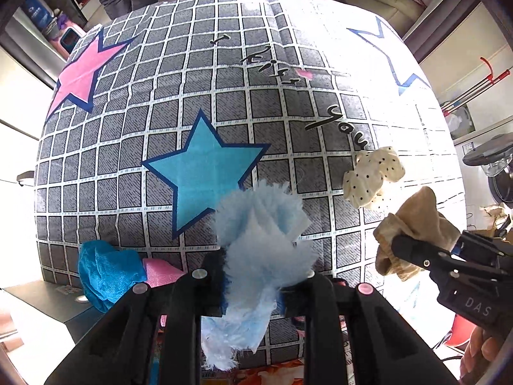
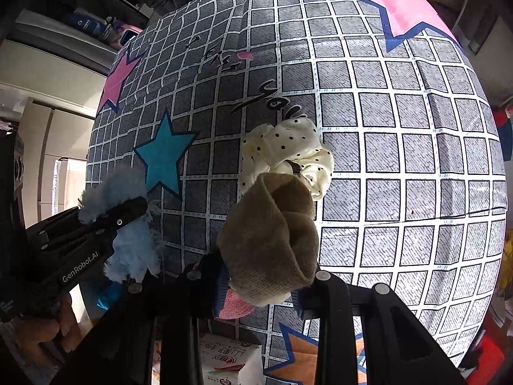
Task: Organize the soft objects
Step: 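Carry the fluffy item and beige sock in both tools over the white box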
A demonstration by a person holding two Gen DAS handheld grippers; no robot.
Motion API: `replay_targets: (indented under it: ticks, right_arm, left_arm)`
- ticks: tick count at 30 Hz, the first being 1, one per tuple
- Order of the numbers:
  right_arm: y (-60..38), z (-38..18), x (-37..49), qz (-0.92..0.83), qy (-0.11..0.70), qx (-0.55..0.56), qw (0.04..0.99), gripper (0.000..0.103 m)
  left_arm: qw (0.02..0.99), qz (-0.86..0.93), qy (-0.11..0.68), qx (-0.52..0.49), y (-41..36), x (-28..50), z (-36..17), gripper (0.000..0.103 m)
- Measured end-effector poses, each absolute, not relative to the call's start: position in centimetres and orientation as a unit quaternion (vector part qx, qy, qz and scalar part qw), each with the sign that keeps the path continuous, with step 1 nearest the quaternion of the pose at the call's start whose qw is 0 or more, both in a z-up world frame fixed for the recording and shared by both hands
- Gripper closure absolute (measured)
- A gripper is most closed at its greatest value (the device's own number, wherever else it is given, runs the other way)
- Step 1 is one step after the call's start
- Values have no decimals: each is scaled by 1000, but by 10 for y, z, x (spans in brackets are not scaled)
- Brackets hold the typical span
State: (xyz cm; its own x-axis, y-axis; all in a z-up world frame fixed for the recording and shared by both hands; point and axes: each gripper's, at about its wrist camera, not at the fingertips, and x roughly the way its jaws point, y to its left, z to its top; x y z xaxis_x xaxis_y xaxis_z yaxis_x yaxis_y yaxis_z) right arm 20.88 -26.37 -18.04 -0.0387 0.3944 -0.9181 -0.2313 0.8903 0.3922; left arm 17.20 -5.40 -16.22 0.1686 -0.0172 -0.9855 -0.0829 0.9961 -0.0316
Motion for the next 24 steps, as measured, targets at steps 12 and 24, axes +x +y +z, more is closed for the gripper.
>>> replay_targets:
  ticks: [12, 24]
  right_arm:
    - [-267, -146, 195, 222, 663, 59, 713, 70]
    - [-258, -108, 143, 240, 647, 22, 724, 70]
  left_arm:
    - [842, -35, 523, -131, -52, 164, -67, 80]
    - [833, -26, 543, -103, -62, 82, -39, 79]
